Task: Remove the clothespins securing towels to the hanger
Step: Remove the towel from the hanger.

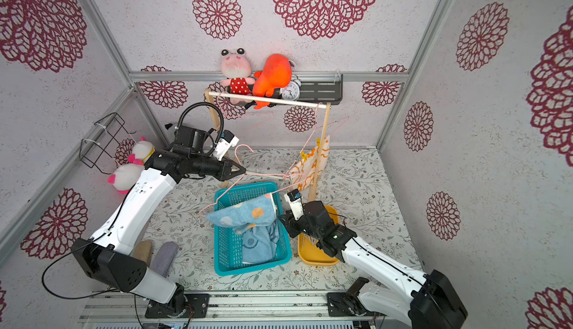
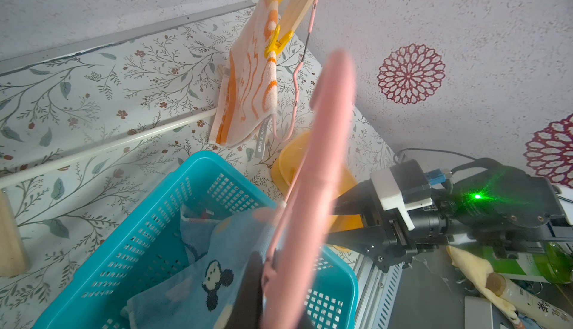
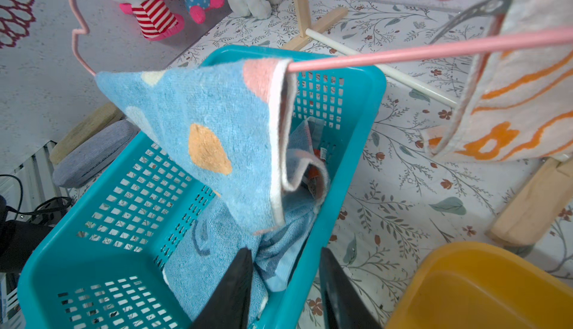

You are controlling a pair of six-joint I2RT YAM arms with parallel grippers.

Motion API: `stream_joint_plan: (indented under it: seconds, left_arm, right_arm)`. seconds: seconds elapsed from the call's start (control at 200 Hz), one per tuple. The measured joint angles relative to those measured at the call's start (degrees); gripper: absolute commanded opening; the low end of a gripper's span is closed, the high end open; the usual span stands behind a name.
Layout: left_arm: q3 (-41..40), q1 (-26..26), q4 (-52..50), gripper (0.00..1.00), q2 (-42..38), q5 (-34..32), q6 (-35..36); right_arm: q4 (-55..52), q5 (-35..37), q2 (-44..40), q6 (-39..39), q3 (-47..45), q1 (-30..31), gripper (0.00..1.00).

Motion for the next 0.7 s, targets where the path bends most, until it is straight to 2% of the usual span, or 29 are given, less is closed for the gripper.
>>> stream_joint_plan:
  seconds: [0.44,0.575,0.7]
  left_arm:
    - [0.0,0.0,0.1,0.00,-0.1,-0.4,0.0]
    - [-0.3,0.0,0.2,0.00,-0.5,-0.7,0.0]
    - [-0.4,0.0,0.3,0.00,-0.9,-0.9,0.0]
  right_arm:
    - [5.0,-0.8,8.6,0.6,2.6,1.8,0.34]
    - [5.1,-0.8,10.0,1.0,3.2,2.0,0.27]
    - [5.2,-0.7,10.1,1.4,3.8,2.3,0.16]
